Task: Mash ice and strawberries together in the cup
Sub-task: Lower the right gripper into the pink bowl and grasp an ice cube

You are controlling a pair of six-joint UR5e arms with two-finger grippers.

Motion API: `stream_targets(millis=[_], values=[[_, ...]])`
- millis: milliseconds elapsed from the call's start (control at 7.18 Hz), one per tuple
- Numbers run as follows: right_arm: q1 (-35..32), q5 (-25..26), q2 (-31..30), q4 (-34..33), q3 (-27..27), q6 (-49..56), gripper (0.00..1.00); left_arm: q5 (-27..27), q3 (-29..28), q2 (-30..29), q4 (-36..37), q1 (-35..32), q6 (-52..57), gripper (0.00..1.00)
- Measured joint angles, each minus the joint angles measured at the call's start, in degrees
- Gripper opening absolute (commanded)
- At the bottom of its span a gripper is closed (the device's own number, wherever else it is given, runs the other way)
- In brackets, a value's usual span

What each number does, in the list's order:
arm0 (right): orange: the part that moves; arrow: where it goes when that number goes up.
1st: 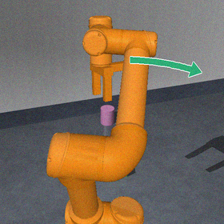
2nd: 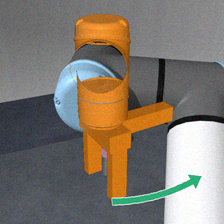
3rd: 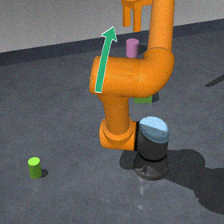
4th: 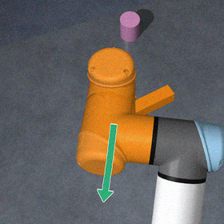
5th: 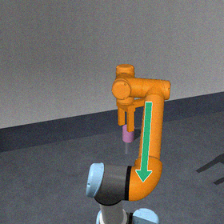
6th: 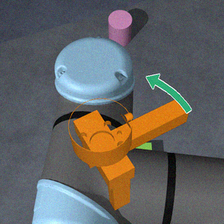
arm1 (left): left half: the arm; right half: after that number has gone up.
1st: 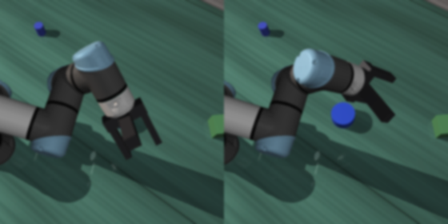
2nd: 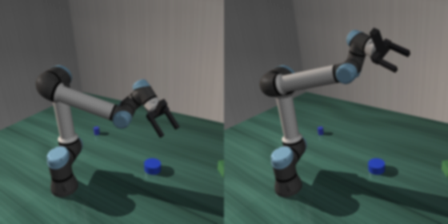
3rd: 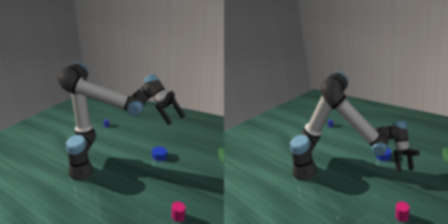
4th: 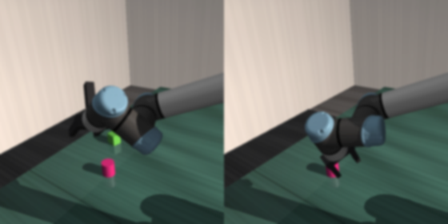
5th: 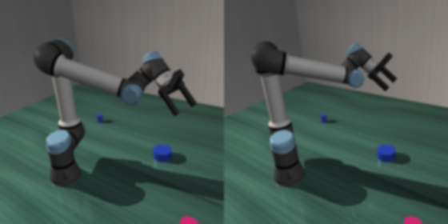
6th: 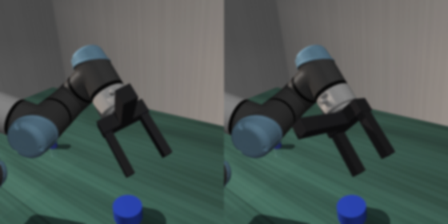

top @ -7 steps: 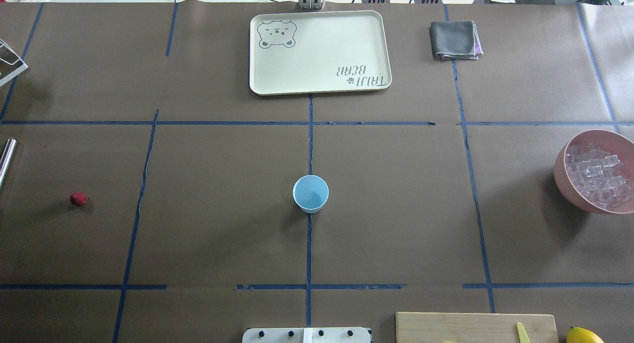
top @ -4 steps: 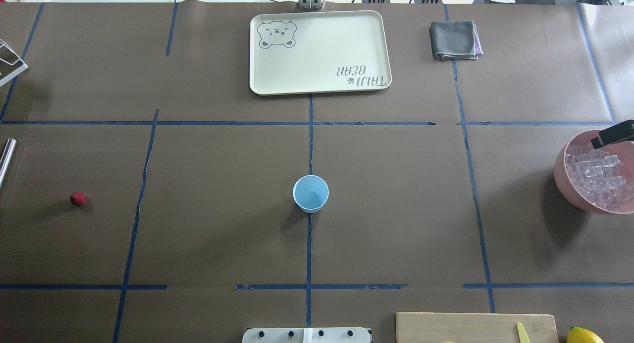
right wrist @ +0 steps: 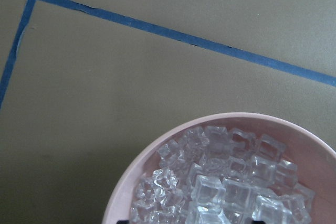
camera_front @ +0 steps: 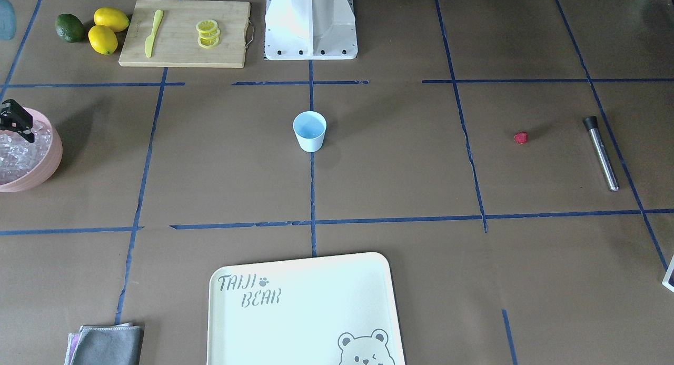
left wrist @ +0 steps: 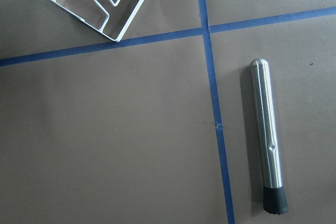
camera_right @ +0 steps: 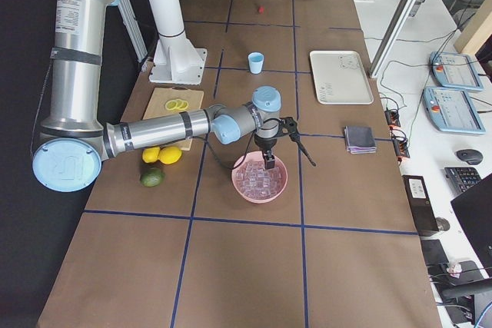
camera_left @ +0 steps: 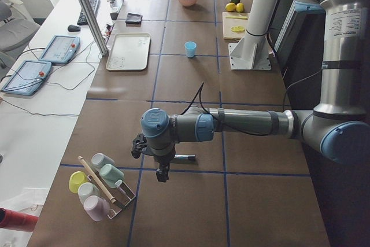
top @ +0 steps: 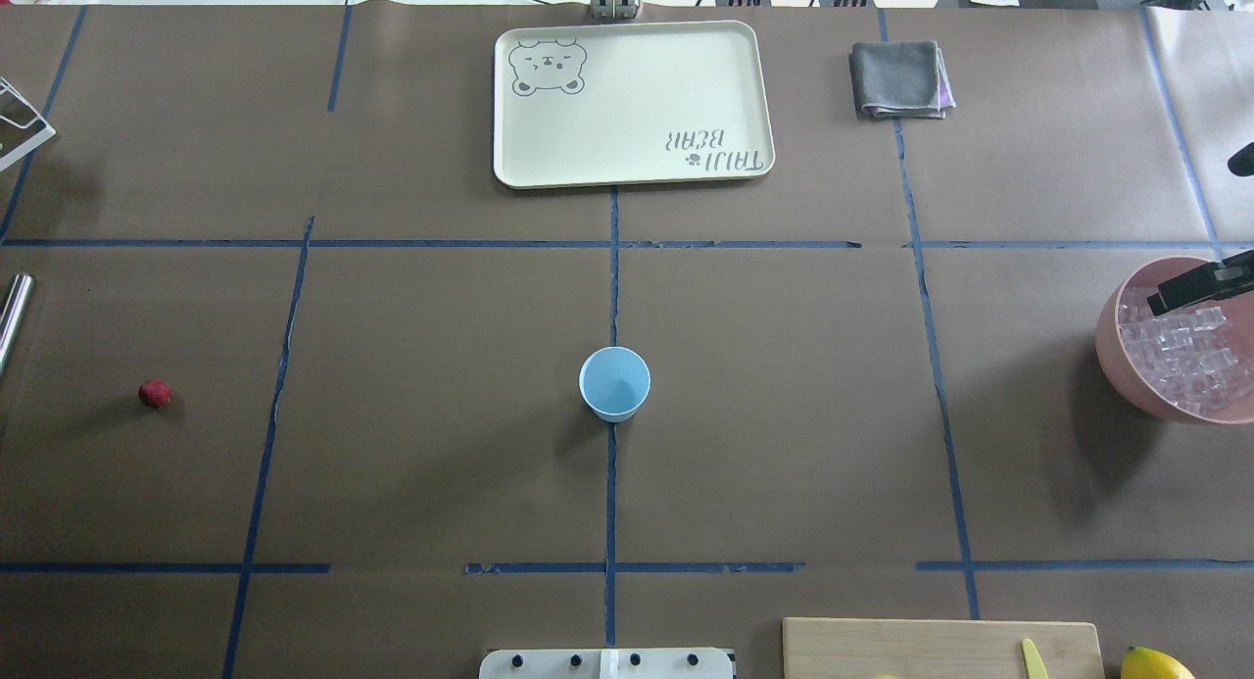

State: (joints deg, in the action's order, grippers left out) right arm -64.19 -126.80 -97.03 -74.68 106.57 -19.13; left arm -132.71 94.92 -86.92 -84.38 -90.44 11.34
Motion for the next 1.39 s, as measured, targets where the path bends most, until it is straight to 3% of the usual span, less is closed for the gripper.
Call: stream_targets(millis=[418, 1254, 1393], values=[[1.04, 0.06, 0.03, -0.05, -1.38, 1.55, 0.66, 0.0, 0.03, 0.0, 0.0, 0.0, 0.0, 1.0], [3.27, 1.3, 0.0, -0.04, -4.18, 1.85, 0.63, -0.01, 0.01, 0.06, 0.06, 0.0, 0.02, 1.0], [3.32, 1.58, 0.0, -0.08, -4.3, 2.01, 0.55, 0.0, 0.01, 0.06, 0.08, 0.0, 0.04, 1.0]])
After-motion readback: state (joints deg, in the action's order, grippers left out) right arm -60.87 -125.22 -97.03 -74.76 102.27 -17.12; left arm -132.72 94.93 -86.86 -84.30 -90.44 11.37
